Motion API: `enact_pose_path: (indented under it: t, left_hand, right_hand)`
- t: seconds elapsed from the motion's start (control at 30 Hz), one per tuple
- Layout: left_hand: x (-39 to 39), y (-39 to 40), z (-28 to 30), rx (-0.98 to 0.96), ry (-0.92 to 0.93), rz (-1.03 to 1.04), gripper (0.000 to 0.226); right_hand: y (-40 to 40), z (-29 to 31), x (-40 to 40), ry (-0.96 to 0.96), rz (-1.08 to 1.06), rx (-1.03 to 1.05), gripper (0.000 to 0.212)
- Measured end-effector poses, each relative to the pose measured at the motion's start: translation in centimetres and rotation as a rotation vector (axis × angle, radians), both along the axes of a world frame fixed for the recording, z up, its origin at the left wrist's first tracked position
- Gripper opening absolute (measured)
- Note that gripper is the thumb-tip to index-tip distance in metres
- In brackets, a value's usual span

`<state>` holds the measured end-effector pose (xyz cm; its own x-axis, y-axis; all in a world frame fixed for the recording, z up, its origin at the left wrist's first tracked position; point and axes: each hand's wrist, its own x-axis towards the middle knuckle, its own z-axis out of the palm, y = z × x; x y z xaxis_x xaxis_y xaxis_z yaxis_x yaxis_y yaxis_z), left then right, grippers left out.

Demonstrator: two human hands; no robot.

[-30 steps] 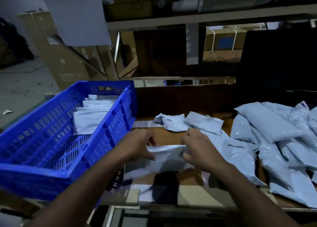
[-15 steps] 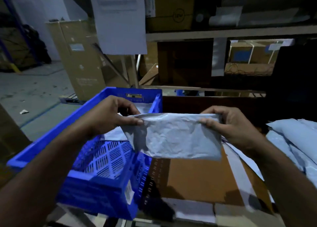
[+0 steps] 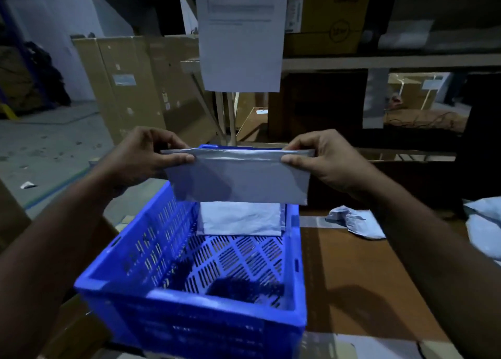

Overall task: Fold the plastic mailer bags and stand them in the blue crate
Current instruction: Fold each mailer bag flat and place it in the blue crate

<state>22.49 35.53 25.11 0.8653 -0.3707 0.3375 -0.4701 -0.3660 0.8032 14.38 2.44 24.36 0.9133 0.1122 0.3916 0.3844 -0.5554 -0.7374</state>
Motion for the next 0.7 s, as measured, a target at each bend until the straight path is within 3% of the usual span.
enact_pose_path:
  t: [0.07, 0.2, 0.37, 0.5, 0.7]
  left_hand:
    - [2.1, 1.3, -0.7, 0.094, -0.069, 0.032, 0.023]
    - [5.7, 1.8, -3.5, 0.562, -0.274, 0.123, 0.01]
    - [8.2, -0.4, -8.1, 0.972, -0.347, 0.106, 0.01]
    - [9.6, -2.4, -11.6, 1.154, -0.283, 0.008, 0.014]
    - [10.7, -4.6, -13.8, 1.289, -0.218, -0.039, 0.044]
  right_hand:
    - [1.7, -1.0, 2.0, 0.014, -0.029, -0.133, 0.007]
    - [3.5, -3.6, 4.9, 0.042, -0.076, -0.474, 0.009]
    - [5.1, -7.1, 8.0, 0.124, -0.118, -0.962, 0.017]
    - [6.3, -9.5, 9.9, 0.287, -0.122, -1.165, 0.024]
    - [7.7, -11.1, 12.3, 0.285, -0.165, -1.316, 0.021]
